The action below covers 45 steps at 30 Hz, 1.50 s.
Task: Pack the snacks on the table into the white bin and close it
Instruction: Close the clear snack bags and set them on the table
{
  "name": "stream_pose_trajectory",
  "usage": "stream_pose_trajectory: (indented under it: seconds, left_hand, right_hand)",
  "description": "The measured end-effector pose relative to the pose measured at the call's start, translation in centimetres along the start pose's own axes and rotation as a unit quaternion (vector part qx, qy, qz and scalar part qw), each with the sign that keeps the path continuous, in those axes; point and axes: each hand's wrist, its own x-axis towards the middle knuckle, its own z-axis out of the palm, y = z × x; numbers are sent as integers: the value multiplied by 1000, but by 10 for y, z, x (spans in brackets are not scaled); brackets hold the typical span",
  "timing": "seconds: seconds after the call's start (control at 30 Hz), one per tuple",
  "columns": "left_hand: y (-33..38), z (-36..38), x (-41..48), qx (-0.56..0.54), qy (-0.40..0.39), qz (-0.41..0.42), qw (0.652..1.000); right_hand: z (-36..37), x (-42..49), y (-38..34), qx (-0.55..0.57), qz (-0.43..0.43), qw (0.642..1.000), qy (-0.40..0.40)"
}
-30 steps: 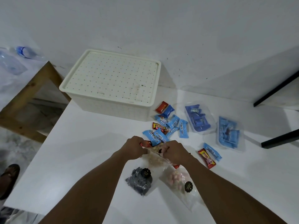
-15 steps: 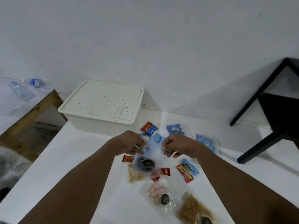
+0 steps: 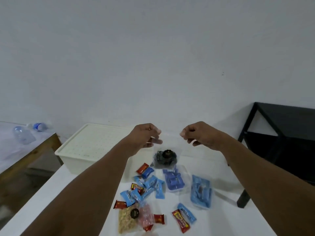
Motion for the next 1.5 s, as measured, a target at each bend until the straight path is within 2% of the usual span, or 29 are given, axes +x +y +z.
stream_pose_trajectory:
  seconds: [0.17, 0.37, 0.57, 0.73, 0.8, 0.93, 1.17, 1.33, 1.4, 1.5]
  left_hand:
    - [24, 2, 3, -2, 7, 38, 999]
    - [45, -3, 8, 74, -7, 82, 994]
    - [59, -21, 18, 34, -36, 100, 994]
    - [58, -43, 26, 9, -40, 94, 995]
    - [57, -53, 30, -1, -35, 99, 994]
    - [56, -69, 38, -25, -41, 112, 993]
    - [51, -89, 46, -43, -48, 93, 994]
    - [56, -101, 47, -32, -28, 104, 994]
    - [59, -104, 49, -36, -11, 118, 992]
    - [59, -106, 51, -32, -6, 123, 992]
  right_hand:
    - [-9, -4, -22, -33, -69, 997, 31]
    - [-6, 2, -42, -4, -77, 995, 62]
    - [14, 18, -60, 32, -91, 989, 109]
    - [34, 34, -78, -29, -115, 981, 151]
    - [42, 41, -83, -16, -122, 977, 172]
    - [55, 51, -85, 72, -113, 979, 152]
    - [72, 68, -97, 96, -134, 976, 145]
    - [72, 71, -105, 87, -117, 985, 97]
    - [73, 72, -104, 112, -104, 983, 102]
    - [74, 74, -103, 92, -117, 979, 139]
